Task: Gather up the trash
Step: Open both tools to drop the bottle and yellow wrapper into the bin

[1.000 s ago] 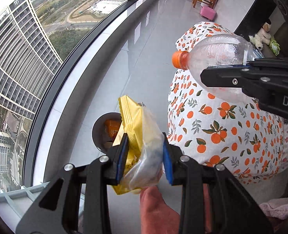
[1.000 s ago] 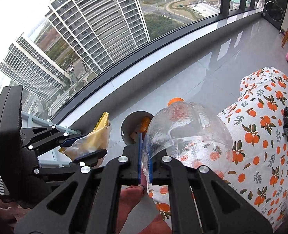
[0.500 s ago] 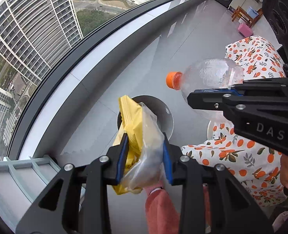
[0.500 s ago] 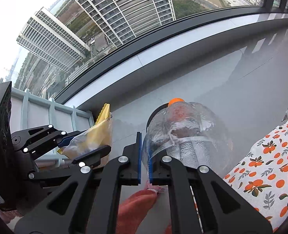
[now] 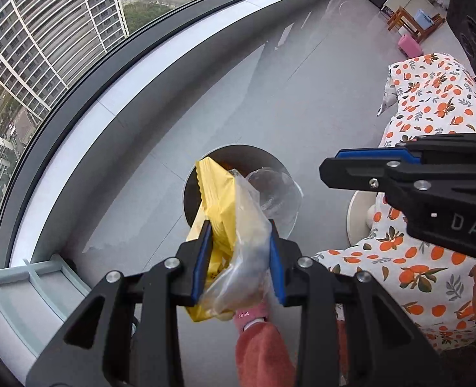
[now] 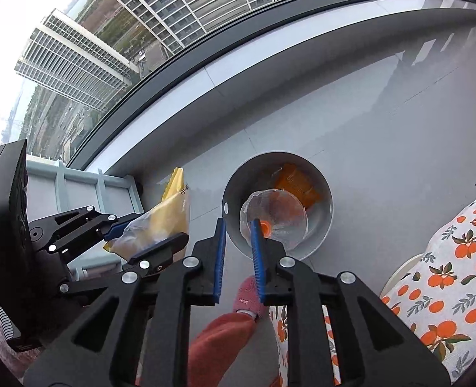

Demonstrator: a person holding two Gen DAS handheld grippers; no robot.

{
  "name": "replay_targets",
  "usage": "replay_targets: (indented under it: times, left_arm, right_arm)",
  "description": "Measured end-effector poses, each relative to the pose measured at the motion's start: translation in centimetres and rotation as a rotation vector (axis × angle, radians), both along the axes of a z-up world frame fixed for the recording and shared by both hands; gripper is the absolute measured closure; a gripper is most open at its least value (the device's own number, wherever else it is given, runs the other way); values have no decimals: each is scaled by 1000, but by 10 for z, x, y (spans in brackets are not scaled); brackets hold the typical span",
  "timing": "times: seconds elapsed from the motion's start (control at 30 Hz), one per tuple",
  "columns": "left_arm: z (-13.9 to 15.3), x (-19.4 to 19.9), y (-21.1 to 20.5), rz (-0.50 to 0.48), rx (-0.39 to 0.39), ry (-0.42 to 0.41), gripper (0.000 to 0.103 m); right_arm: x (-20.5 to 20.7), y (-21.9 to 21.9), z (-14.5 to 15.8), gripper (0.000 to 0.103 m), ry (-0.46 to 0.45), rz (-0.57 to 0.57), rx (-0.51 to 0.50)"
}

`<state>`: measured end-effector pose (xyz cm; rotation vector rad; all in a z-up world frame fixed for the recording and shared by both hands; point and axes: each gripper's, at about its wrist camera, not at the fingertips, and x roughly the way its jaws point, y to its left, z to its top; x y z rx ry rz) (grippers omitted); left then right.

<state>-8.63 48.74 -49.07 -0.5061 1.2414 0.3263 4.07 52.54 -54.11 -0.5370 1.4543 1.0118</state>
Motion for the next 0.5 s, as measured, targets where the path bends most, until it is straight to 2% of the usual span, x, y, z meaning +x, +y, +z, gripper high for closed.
replay_targets:
  times: [0.07,0.1,0.2,0.27,0.33,0.4,0.5]
  left_arm:
    - [-2,4,-1,-19,-7,-9,69]
    - [-3,7,-2,-25,-11,-11,66]
    - [-6,13,-1,-35,-54,-17,63]
    - [-8,19,-4,-42,-49,-7,60]
    - [-8,24,-7,-44,-41,-2,50]
    - [-6,26,-9,-46,-29,0,45]
    - [-2,29,-15,-63,-10,12,42]
  right_arm:
    - [2,-7,4,88,-4,-14,1]
    - [3,-10,5,88,-6,-22,1]
    - [5,-19,9,88,-16,-47,3]
    - [0,-25,13,88,-24,-64,7]
    - [1,-33,18,88,-25,-81,12]
    - [1,-36,20,88,-31,-96,17]
    - [2,-51,27,88,-36,-117,22]
